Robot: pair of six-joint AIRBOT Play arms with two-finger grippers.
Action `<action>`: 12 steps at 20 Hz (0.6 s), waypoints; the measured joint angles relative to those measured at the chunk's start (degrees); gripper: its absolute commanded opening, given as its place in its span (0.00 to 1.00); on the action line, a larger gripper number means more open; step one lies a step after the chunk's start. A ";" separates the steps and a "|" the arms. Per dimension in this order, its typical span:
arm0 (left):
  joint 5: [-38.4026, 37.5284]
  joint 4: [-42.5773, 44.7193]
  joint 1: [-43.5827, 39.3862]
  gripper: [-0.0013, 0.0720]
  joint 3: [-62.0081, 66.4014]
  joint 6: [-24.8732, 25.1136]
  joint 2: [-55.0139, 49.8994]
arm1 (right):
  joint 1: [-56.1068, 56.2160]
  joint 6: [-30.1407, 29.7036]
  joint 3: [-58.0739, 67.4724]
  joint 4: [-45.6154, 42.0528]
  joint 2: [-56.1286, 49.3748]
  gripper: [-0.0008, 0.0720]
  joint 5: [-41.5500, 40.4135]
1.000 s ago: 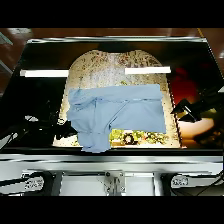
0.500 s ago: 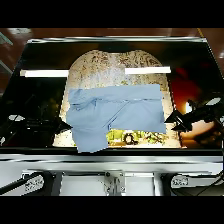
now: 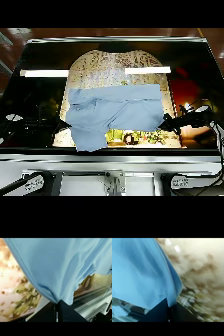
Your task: Fold the shirts.
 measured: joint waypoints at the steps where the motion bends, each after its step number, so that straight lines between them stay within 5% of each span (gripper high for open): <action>1: 0.00 0.07 0.04 0.07 1.05 0.02 0.11 | 1.18 -0.94 0.70 0.11 0.26 0.09 -0.42; 6: -2.47 5.57 1.20 0.07 17.46 -2.32 4.50 | 3.58 -5.49 13.33 3.28 8.87 0.09 3.10; 12: -5.01 10.69 3.34 0.07 59.14 -6.36 12.96 | 4.11 -4.39 40.83 2.99 29.03 0.09 -0.63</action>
